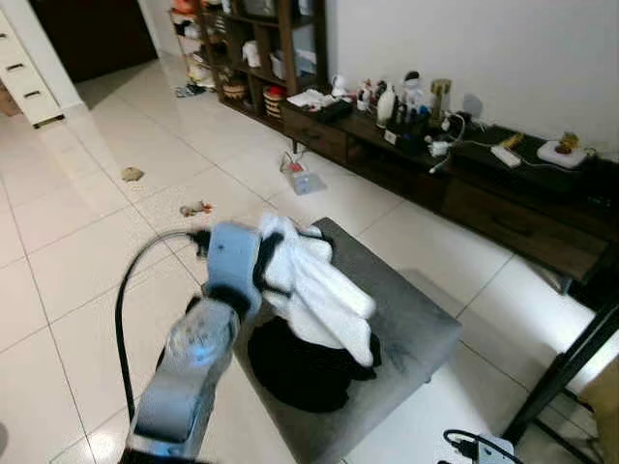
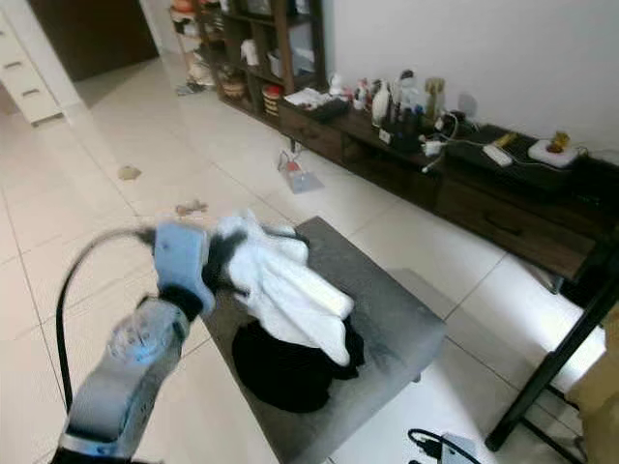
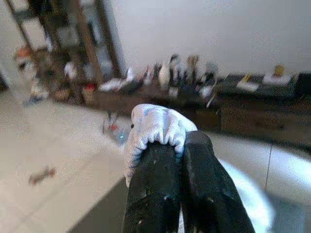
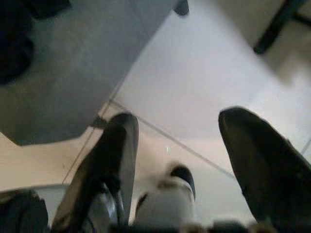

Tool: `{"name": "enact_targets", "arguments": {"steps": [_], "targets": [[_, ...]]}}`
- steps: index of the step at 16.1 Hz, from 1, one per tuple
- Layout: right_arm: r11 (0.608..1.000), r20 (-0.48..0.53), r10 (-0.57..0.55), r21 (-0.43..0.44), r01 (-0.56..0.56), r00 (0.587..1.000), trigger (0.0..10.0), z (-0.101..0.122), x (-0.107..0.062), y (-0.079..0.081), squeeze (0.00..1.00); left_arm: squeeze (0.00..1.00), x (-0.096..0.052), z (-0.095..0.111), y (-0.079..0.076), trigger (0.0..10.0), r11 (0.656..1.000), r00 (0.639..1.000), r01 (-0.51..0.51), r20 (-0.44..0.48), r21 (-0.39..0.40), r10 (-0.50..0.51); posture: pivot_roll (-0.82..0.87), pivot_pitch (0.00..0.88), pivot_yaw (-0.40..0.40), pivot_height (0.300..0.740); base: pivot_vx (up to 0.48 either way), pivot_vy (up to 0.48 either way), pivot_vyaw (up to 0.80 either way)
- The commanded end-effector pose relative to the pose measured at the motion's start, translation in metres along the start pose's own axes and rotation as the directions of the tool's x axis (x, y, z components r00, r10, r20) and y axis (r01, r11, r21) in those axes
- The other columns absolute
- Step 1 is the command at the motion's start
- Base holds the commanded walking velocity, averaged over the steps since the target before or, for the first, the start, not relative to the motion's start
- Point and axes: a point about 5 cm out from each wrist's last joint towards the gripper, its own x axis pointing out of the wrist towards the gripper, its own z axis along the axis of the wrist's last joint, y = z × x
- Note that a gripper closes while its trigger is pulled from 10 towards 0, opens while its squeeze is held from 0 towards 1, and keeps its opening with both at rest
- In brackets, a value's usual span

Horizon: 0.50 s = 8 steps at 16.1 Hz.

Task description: Hang hanger

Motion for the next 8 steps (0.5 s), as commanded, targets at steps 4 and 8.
{"name": "enact_targets", "arguments": {"steps": [4,8], "targets": [[1.0,-0.045,-0.005,-0.01,0.005,0.999,10.0,-0.001,0.001,-0.002,0.0,0.0,-0.011,-0.024,0.011,10.0,0.997,0.997,-0.041,-0.057,0.061,0.045,-0.04,0.041,0.057,0.74,0.0,0.0,0.0],[0.999,-0.049,-0.034,-0.008,0.034,0.998,10.0,0.005,0.001,-0.014,0.0,0.0,-0.019,-0.03,0.004,10.0,0.997,0.998,-0.008,-0.06,0.082,0.013,-0.04,0.045,0.055,0.74,0.0,0.0,0.0]]}}
